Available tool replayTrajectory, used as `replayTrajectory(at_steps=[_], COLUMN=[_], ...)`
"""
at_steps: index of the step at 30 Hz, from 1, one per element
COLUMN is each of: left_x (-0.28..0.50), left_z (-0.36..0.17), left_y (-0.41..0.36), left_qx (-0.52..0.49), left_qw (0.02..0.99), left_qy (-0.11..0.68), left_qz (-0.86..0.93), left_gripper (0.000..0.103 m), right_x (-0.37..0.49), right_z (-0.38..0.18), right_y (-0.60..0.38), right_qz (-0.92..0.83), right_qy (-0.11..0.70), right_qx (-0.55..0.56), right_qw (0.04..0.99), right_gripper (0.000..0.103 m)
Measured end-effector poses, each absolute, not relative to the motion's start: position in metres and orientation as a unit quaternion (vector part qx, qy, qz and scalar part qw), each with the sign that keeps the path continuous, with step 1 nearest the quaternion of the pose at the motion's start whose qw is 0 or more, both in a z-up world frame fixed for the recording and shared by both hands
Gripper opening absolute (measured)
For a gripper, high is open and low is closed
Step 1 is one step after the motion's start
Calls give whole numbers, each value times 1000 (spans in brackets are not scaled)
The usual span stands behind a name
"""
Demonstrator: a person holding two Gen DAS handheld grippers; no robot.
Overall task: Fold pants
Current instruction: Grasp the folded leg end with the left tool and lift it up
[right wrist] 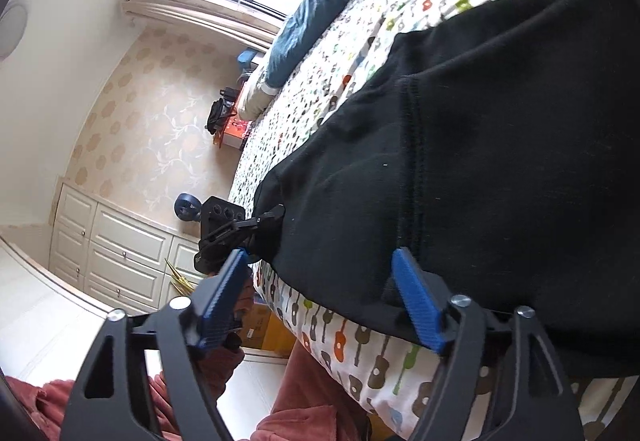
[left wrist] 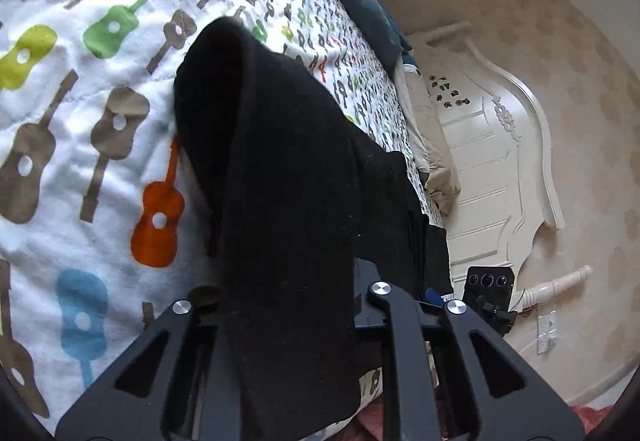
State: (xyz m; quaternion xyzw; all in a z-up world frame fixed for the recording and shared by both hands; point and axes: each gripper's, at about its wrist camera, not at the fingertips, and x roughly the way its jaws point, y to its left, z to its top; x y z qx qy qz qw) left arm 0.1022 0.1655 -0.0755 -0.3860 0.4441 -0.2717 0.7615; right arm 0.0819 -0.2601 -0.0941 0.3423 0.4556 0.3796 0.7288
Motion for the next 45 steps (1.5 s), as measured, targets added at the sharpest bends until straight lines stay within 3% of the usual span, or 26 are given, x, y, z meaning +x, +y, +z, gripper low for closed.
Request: replayTrajectory(at_steps=[5, 11, 26, 45], left_x=[100, 101, 88, 100], left_z=[-64, -40, 38, 95], left_y=[163, 154, 112, -20], left_qx=[-362, -326, -273, -158], left_qw=[776, 798, 837, 852], left_qy=[444, 435, 391, 403], left_qz=[-264, -259, -269, -294], left_gripper=[15, 15, 15, 15], right_x=[82, 78, 56, 26], right_z=[-88, -76, -44, -42], right_y=[-251, -247, -240, -301], right_qz=[369, 328, 161, 119], right_qy=[450, 451, 438, 427], right_qx=[333, 295, 60, 103], right_qw=[742, 776, 883, 890], right_gripper=[86, 86, 86, 86])
